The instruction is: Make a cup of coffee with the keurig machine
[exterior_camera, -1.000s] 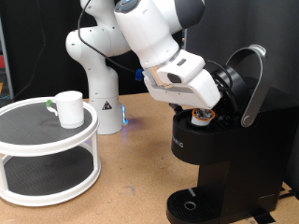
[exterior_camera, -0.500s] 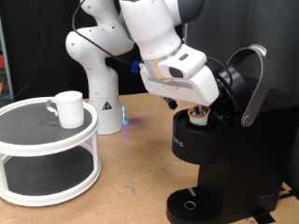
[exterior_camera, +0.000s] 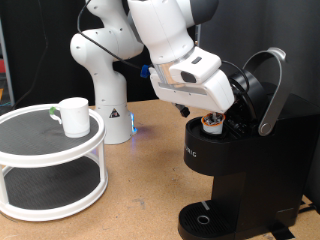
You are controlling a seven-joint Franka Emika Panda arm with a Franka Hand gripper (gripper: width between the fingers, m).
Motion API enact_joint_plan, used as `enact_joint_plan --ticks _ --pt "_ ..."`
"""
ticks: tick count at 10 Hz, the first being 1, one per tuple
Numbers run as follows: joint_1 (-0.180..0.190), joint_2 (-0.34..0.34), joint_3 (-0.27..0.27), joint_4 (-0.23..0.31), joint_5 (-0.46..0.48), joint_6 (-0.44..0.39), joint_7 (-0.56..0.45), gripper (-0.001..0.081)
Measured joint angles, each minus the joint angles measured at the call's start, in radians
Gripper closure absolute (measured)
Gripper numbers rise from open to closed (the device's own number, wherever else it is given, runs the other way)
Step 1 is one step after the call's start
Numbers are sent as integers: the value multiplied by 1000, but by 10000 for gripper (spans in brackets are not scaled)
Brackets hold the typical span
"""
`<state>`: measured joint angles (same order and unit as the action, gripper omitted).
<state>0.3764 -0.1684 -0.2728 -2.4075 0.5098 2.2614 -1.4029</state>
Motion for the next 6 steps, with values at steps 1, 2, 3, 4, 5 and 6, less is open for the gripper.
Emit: enact_joint_plan --ticks 1,2,3,4,5,6 --pt "0 0 0 4 -16 -8 15 6" --pt "0 -1 6 4 -21 10 45 6" --pt "0 -3 17 -4 -21 70 75 6" --pt "0 -8 26 -13 -21 124 92 6" --pt "1 -13 29 -19 -16 158 96 6" --pt "1 -17 30 -20 -15 170 97 6"
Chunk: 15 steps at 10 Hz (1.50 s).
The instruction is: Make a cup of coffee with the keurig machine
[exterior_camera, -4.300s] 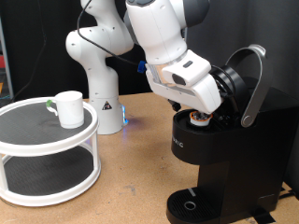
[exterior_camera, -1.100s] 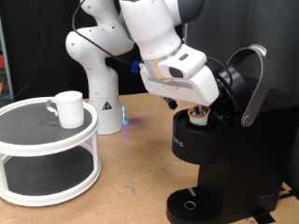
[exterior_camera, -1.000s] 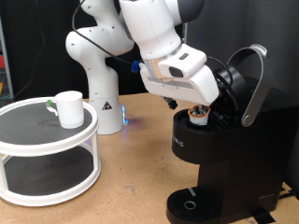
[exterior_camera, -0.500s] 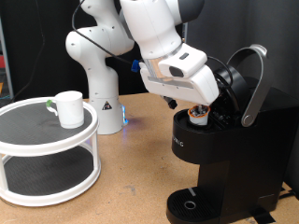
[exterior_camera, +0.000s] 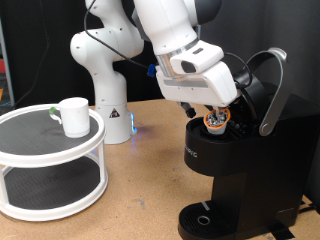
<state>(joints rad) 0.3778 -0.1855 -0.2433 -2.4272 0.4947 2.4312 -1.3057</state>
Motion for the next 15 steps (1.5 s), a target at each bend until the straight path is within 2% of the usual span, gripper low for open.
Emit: enact_joint_plan --ticks 5,8,11,12,13,15 --pt "0 -8 0 0 -1 1 3 6" --pt "-4 -8 0 12 -68 -93 47 6" --pt "-4 -8 1 10 -86 -94 57 6" --pt "-3 -9 1 5 -86 -79 57 6" --pt "2 -9 6 -11 -57 -16 53 6" --pt "37 -9 10 -70 89 174 -25 6"
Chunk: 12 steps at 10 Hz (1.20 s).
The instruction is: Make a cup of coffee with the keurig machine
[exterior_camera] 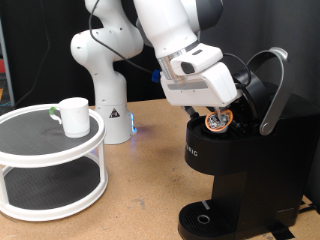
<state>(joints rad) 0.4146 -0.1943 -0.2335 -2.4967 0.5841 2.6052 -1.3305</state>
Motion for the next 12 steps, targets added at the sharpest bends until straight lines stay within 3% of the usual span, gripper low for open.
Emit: enact_joint_plan --ticks 2,7,9,12 --pt "10 -1 0 -23 50 43 -42 6" --pt "11 -13 -1 -34 55 31 -55 6" --pt "4 -18 -1 -42 19 -14 -58 6" --pt "5 -20 -1 -54 26 8 -76 6"
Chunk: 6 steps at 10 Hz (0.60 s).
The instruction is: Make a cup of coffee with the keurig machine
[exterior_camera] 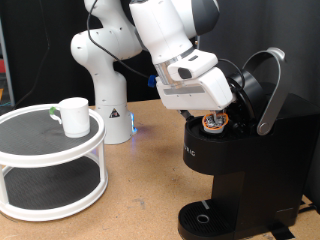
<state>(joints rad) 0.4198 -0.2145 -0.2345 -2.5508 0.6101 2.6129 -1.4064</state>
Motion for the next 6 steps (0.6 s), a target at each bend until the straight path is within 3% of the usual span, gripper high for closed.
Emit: enact_joint_plan --ticks 6 --pt "3 -1 0 -11 26 26 -17 6"
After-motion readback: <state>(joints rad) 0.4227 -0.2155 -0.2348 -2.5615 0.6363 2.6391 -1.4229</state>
